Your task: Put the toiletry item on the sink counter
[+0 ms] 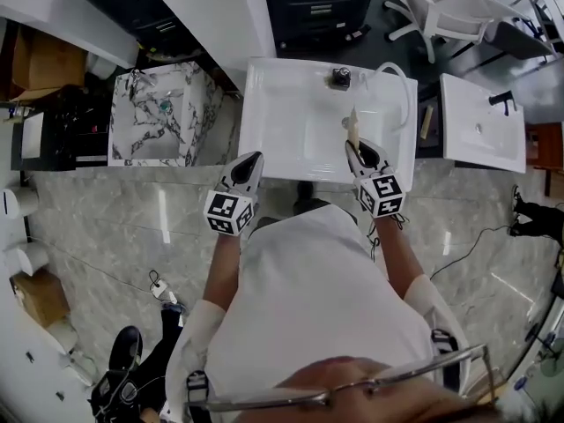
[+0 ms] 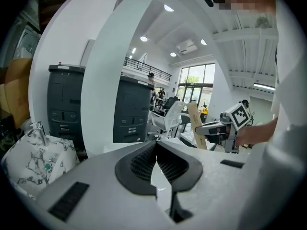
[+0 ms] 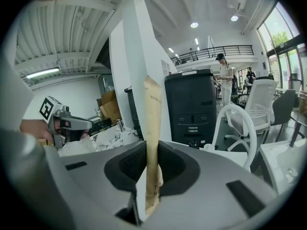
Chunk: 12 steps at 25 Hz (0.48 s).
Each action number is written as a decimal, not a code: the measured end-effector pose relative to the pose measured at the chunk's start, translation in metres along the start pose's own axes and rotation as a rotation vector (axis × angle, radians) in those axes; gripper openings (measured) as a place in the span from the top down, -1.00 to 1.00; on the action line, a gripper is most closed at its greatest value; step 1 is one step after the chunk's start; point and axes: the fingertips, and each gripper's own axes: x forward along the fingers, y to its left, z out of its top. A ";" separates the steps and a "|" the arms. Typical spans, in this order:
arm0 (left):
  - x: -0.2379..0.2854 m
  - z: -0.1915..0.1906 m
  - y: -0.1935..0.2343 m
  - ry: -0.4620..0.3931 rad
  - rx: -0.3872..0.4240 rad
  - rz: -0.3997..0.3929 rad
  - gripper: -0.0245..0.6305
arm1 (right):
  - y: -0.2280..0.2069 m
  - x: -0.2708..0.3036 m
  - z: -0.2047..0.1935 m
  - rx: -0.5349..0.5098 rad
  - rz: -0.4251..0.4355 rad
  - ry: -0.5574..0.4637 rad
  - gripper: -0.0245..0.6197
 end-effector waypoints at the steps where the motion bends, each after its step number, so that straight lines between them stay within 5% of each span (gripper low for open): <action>1: 0.004 0.002 0.001 0.002 -0.001 0.003 0.91 | -0.003 0.004 0.001 0.000 0.007 0.004 0.73; 12: 0.040 0.014 0.007 0.024 -0.011 0.015 0.91 | -0.022 0.032 0.005 -0.011 0.060 0.036 0.73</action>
